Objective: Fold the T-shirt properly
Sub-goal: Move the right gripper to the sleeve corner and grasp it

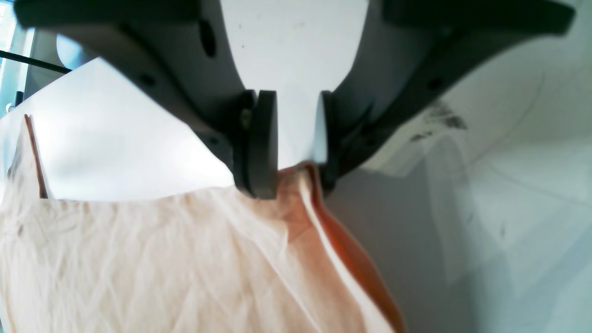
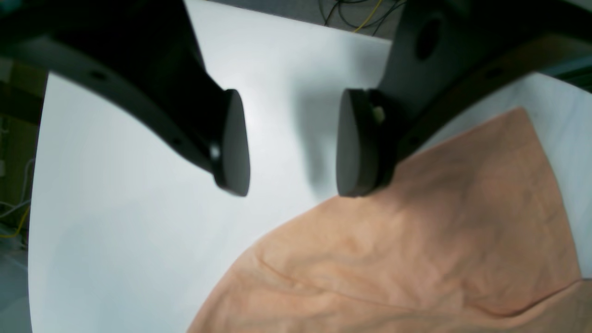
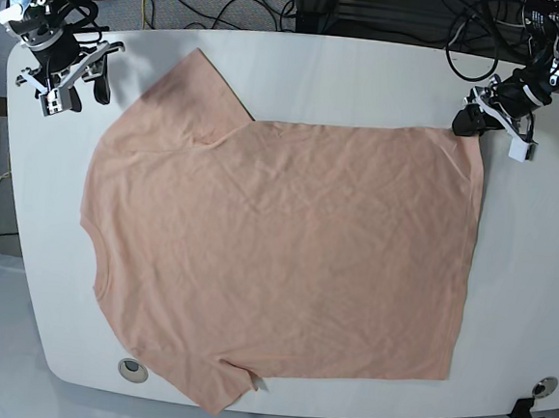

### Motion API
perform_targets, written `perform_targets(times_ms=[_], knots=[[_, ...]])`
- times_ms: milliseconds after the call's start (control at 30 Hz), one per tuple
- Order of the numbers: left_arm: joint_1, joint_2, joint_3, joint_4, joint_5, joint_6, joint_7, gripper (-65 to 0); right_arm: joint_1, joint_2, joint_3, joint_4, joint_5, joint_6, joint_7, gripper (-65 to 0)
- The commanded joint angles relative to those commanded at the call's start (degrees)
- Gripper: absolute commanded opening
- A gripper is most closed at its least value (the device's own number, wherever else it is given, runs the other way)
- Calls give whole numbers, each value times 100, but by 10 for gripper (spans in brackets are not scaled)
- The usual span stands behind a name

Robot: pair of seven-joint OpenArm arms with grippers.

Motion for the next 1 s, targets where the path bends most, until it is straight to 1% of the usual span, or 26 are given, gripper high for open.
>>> perform_targets(times_ms=[67,100,233,367,533,667,767,800,1000], knots=[[5,-6,27,7,74,-4,-75,-639,-14,13,18,20,-5,22,35,-352],[-5,-3,33,-11,109,-24,-117,-650,0,5,26,30,-2,5,55,-351],[-6,12,37,28,286,-34,-251,-650,39,-1,46,-17,-19,16,110,-352],[2,19,72,-1,394,-32,-292,-650,296,3,106,-371,1,-6,126,-350],[5,50,66,30,401,-46,-265,-650,903,-8,222,-1150,181,25,-6,-350],[26,39,81,36,382,-37,-248,-650,1333,-12,183,-1857,134,-14,-105,-349],[17,37,71,34,352,-7,-241,-650,1617,-40,126,-2286,97,-47,-313,-346],[15,51,58,41,299,-18,-236,-650,1506,-72,87,-2156,49,-66,-212,-355],[49,68,40,34,322,-16,-232,-650,1700,-174,-380,-2751,-302,-83,-247,-361]])
